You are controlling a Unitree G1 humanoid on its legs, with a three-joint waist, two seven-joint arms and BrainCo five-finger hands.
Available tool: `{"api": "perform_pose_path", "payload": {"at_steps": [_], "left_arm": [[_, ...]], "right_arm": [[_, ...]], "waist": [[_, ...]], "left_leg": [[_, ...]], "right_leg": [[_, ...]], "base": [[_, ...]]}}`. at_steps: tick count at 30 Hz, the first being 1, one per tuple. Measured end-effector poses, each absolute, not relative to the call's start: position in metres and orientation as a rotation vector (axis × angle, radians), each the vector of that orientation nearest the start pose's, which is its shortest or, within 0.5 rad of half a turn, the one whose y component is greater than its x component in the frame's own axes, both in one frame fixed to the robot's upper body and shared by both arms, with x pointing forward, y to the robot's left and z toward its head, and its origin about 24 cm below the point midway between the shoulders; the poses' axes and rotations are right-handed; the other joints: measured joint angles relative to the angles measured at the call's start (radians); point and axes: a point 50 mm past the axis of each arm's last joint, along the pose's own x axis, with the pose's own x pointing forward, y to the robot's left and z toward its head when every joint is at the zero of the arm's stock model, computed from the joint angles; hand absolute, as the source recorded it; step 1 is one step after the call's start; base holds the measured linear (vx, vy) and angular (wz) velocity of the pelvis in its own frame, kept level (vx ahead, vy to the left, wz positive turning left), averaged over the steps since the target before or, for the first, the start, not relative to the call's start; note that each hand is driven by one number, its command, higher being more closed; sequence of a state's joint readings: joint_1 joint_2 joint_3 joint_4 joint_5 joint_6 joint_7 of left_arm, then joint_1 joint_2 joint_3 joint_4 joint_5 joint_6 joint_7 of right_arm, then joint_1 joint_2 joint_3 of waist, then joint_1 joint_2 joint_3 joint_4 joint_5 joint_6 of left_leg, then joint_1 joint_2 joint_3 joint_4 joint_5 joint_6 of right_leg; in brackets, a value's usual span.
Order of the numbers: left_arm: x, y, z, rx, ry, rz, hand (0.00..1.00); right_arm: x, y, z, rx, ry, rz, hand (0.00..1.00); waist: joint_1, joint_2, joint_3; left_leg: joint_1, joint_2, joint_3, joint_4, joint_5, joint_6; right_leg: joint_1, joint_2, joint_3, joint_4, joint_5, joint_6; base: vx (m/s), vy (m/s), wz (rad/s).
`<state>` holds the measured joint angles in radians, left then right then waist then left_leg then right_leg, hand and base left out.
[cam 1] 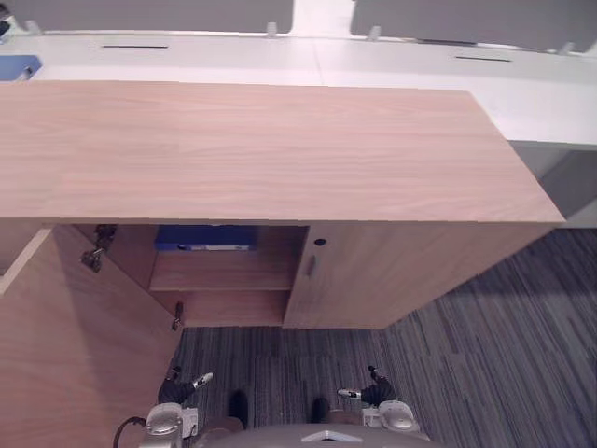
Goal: Walk over to the cabinet, pick up the folder, carry it to the office cabinet, place the folder inside the office cabinet, then close the office cabinet door
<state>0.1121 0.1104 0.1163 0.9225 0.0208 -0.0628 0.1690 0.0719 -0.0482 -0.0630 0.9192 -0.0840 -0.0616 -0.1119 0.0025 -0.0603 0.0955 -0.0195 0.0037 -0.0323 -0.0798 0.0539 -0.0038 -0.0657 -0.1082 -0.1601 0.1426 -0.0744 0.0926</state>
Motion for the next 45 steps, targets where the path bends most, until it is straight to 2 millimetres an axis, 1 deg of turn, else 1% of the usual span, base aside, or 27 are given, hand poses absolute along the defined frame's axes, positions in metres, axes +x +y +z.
{"api": "perform_pose_path", "payload": {"at_steps": [2, 3, 4, 5, 6, 7, 8, 9, 10, 11, 12, 13, 14, 15, 16, 17, 18, 20, 25, 30, 34, 35, 37, 39, 41, 43, 45], "left_arm": [[0.114, 0.219, -0.144, 0.147, 0.948, 0.329, 0.00], [0.117, 0.218, -0.143, 0.130, 0.941, 0.336, 0.00], [0.118, 0.217, -0.143, 0.127, 0.939, 0.335, 0.00], [0.119, 0.217, -0.142, 0.126, 0.931, 0.333, 0.00], [0.120, 0.217, -0.142, 0.127, 0.924, 0.333, 0.00], [0.122, 0.217, -0.141, 0.127, 0.917, 0.333, 0.00], [0.126, 0.215, -0.140, 0.117, 0.908, 0.334, 0.00], [0.123, 0.214, -0.142, 0.112, 0.919, 0.336, 0.00], [0.116, 0.213, -0.144, 0.107, 0.942, 0.337, 0.00], [0.111, 0.212, -0.146, 0.100, 0.955, 0.341, 0.00], [0.110, 0.211, -0.146, 0.092, 0.956, 0.348, 0.00], [0.108, 0.213, -0.147, 0.079, 0.962, 0.370, 0.00], [0.108, 0.215, -0.146, 0.079, 0.960, 0.376, 0.00], [0.107, 0.218, -0.146, 0.087, 0.960, 0.383, 0.00], [0.106, 0.223, -0.145, 0.095, 0.962, 0.391, 0.00], [0.101, 0.224, -0.146, 0.099, 0.974, 0.395, 0.00], [0.101, 0.224, -0.147, 0.099, 0.976, 0.395, 0.00], [0.092, 0.224, -0.149, 0.099, 1.002, 0.400, 0.00], [0.088, 0.226, -0.150, 0.099, 1.012, 0.409, 0.00], [0.083, 0.237, -0.148, 0.080, 1.012, 0.498, 0.00], [0.073, 0.256, -0.145, 0.018, 0.999, 0.661, 0.00], [0.072, 0.261, -0.143, 0.003, 0.993, 0.690, 0.00], [0.069, 0.272, -0.140, -0.020, 0.977, 0.744, 0.00], [0.070, 0.282, -0.136, -0.032, 0.946, 0.785, 0.00], [0.077, 0.299, -0.124, -0.032, 0.864, 0.835, 0.00], [0.081, 0.307, -0.117, -0.017, 0.825, 0.843, 0.00], [0.089, 0.325, -0.103, 0.028, 0.760, 0.854, 0.00]], "right_arm": [[0.130, -0.184, -0.145, -0.139, 0.922, -0.160, 0.00], [0.130, -0.186, -0.145, -0.132, 0.923, -0.174, 0.00], [0.131, -0.188, -0.144, -0.126, 0.919, -0.188, 0.00], [0.132, -0.192, -0.143, -0.117, 0.914, -0.211, 0.00], [0.132, -0.192, -0.143, -0.114, 0.915, -0.217, 0.00], [0.133, -0.193, -0.142, -0.111, 0.910, -0.224, 0.00], [0.136, -0.194, -0.141, -0.106, 0.899, -0.229, 0.00], [0.136, -0.196, -0.141, -0.102, 0.898, -0.240, 0.00], [0.131, -0.200, -0.142, -0.093, 0.907, -0.262, 0.00], [0.127, -0.204, -0.141, -0.087, 0.905, -0.286, 0.00], [0.123, -0.206, -0.141, -0.086, 0.910, -0.297, 0.00], [0.119, -0.213, -0.142, -0.065, 0.919, -0.339, 0.00], [0.119, -0.211, -0.142, -0.057, 0.924, -0.341, 0.00], [0.117, -0.207, -0.144, -0.047, 0.928, -0.334, 0.00], [0.117, -0.201, -0.145, -0.032, 0.933, -0.329, 0.00], [0.115, -0.198, -0.146, -0.023, 0.939, -0.326, 0.00], [0.115, -0.197, -0.146, -0.022, 0.941, -0.325, 0.00], [0.114, -0.198, -0.147, -0.023, 0.948, -0.326, 0.00], [0.115, -0.198, -0.148, -0.025, 0.961, -0.320, 0.00], [0.114, -0.202, -0.149, -0.037, 0.974, -0.323, 0.00], [0.115, -0.208, -0.149, -0.054, 0.984, -0.326, 0.00], [0.114, -0.208, -0.149, -0.055, 0.985, -0.327, 0.00], [0.114, -0.210, -0.149, -0.059, 0.987, -0.327, 0.00], [0.115, -0.212, -0.148, -0.067, 0.985, -0.328, 0.00], [0.116, -0.216, -0.147, -0.089, 0.982, -0.320, 0.00], [0.116, -0.218, -0.147, -0.103, 0.980, -0.311, 0.00], [0.120, -0.218, -0.145, -0.114, 0.969, -0.298, 0.00]], "waist": [[-0.004, 0.001, 0.003], [-0.004, 0.001, 0.007], [-0.002, 0.002, 0.012], [-0.008, 0.005, 0.015], [-0.008, 0.005, 0.014], [-0.009, 0.004, 0.014], [-0.010, 0.003, 0.026], [-0.016, -0.002, 0.030], [-0.021, -0.007, 0.031], [-0.030, 0.014, 0.023], [-0.036, 0.027, 0.018], [-0.043, 0.055, 0.008], [-0.041, 0.048, 0.007], [-0.035, 0.037, 0.000], [-0.030, 0.030, -0.004], [-0.030, 0.025, -0.007], [-0.030, 0.024, -0.007], [-0.029, 0.024, -0.005], [-0.026, 0.027, -0.009], [-0.026, 0.029, -0.007], [-0.016, 0.029, -0.007], [-0.013, 0.028, -0.007], [-0.012, 0.029, -0.006], [-0.011, 0.030, -0.006], [-0.011, 0.032, -0.003], [-0.007, 0.031, -0.001], [-0.001, 0.025, -0.001]], "left_leg": [[-0.025, 0.001, -0.039, 0.001, 0.013, -0.007], [-0.048, 0.001, -0.058, 0.032, 0.009, -0.016], [-0.065, -0.001, -0.051, 0.063, 0.006, -0.021], [-0.092, -0.010, -0.045, 0.117, 0.020, -0.040], [-0.093, -0.010, -0.049, 0.107, 0.036, -0.063], [-0.086, -0.008, -0.054, 0.069, 0.065, -0.088], [-0.094, -0.002, 0.004, 0.141, -0.004, -0.062], [-0.106, -0.001, 0.044, 0.224, -0.064, -0.038], [-0.096, -0.005, 0.103, 0.351, -0.147, -0.033], [-0.052, 0.007, 0.130, 0.363, -0.194, -0.048], [-0.027, 0.014, 0.139, 0.330, -0.208, -0.049], [0.014, 0.017, 0.137, 0.199, -0.187, -0.009], [0.027, 0.014, 0.132, 0.172, -0.169, -0.018], [0.030, 0.007, 0.131, 0.137, -0.148, -0.010], [0.039, 0.002, 0.127, 0.114, -0.131, -0.007], [0.043, -0.003, 0.122, 0.104, -0.124, -0.003], [0.047, -0.006, 0.119, 0.102, -0.121, 0.000], [0.075, -0.013, 0.113, 0.080, -0.113, 0.004], [0.114, -0.019, 0.107, 0.037, -0.086, 0.009], [0.138, -0.017, 0.073, 0.002, -0.056, 0.008], [0.143, -0.015, 0.054, -0.004, -0.046, 0.006], [0.142, -0.014, 0.049, -0.005, -0.043, 0.006], [0.139, -0.014, 0.035, -0.005, -0.039, 0.005], [0.134, -0.013, 0.026, -0.006, -0.036, 0.003], [0.122, -0.014, 0.005, -0.006, -0.040, 0.000], [0.117, -0.014, 0.003, -0.006, -0.042, 0.002], [0.106, -0.014, 0.003, -0.006, -0.045, 0.001]], "right_leg": [[0.000, 0.008, -0.007, -0.001, -0.007, -0.014], [0.000, 0.010, -0.015, 0.006, -0.015, -0.025], [0.001, 0.009, -0.017, 0.017, -0.021, -0.031], [0.002, 0.008, -0.013, 0.040, -0.036, -0.045], [0.002, 0.008, -0.013, 0.045, -0.040, -0.052], [0.001, 0.000, -0.017, 0.045, -0.046, -0.055], [-0.005, -0.015, -0.045, 0.045, -0.049, -0.056], [-0.004, -0.025, -0.053, 0.049, -0.050, -0.056], [0.003, -0.035, -0.069, 0.050, -0.050, -0.054], [0.013, -0.032, -0.085, 0.039, -0.049, -0.053], [0.016, -0.027, -0.097, 0.035, -0.050, -0.054], [0.009, -0.010, -0.102, 0.030, -0.041, -0.039], [0.012, -0.010, -0.100, 0.016, -0.027, -0.041], [0.018, -0.007, -0.098, -0.016, -0.007, -0.035], [0.025, -0.004, -0.100, -0.047, 0.020, -0.027], [0.034, -0.003, -0.101, -0.065, 0.032, -0.023], [0.039, -0.002, -0.101, -0.067, 0.035, -0.022], [0.074, -0.001, -0.103, -0.085, 0.043, -0.021], [0.099, 0.003, -0.106, -0.096, 0.051, -0.023], [0.123, 0.006, -0.133, -0.100, 0.054, -0.026], [0.138, 0.007, -0.150, -0.100, 0.053, -0.029], [0.138, 0.008, -0.151, -0.100, 0.048, -0.038], [0.140, 0.009, -0.153, -0.100, 0.043, -0.037], [0.140, 0.010, -0.153, -0.105, 0.036, -0.031], [0.141, 0.012, -0.144, -0.113, 0.030, -0.025], [0.140, 0.018, -0.127, -0.119, 0.029, -0.024], [0.139, 0.027, -0.102, -0.135, 0.029, -0.024]], "base": [[0.04, -0.052, 0.70], [0.01, -0.017, 0.55], [-0.02, -0.030, 0.83], [-0.04, -0.025, 0.73], [-0.08, -0.029, 0.83], [-0.10, -0.013, 0.52], [-0.10, -0.018, 0.46], [-0.08, -0.024, 0.39], [-0.05, -0.014, 0.44], [-0.05, 0.020, 0.45], [-0.06, 0.107, 0.53], [-0.04, 0.106, 0.35], [-0.05, 0.098, 0.25], [-0.03, 0.035, 0.03], [-0.01, 0.039, 0.05], [0.00, 0.031, 0.05], [-0.01, 0.029, 0.08], [-0.03, 0.021, 0.06], [-0.01, -0.001, 0.02], [-0.06, -0.034, 0.17], [-0.07, -0.027, 0.15], [-0.08, -0.027, 0.09], [-0.07, -0.031, 0.17], [-0.06, -0.020, 0.19], [-0.03, -0.009, 0.28], [0.00, -0.008, 0.15], [0.04, -0.008, 0.07]]}}
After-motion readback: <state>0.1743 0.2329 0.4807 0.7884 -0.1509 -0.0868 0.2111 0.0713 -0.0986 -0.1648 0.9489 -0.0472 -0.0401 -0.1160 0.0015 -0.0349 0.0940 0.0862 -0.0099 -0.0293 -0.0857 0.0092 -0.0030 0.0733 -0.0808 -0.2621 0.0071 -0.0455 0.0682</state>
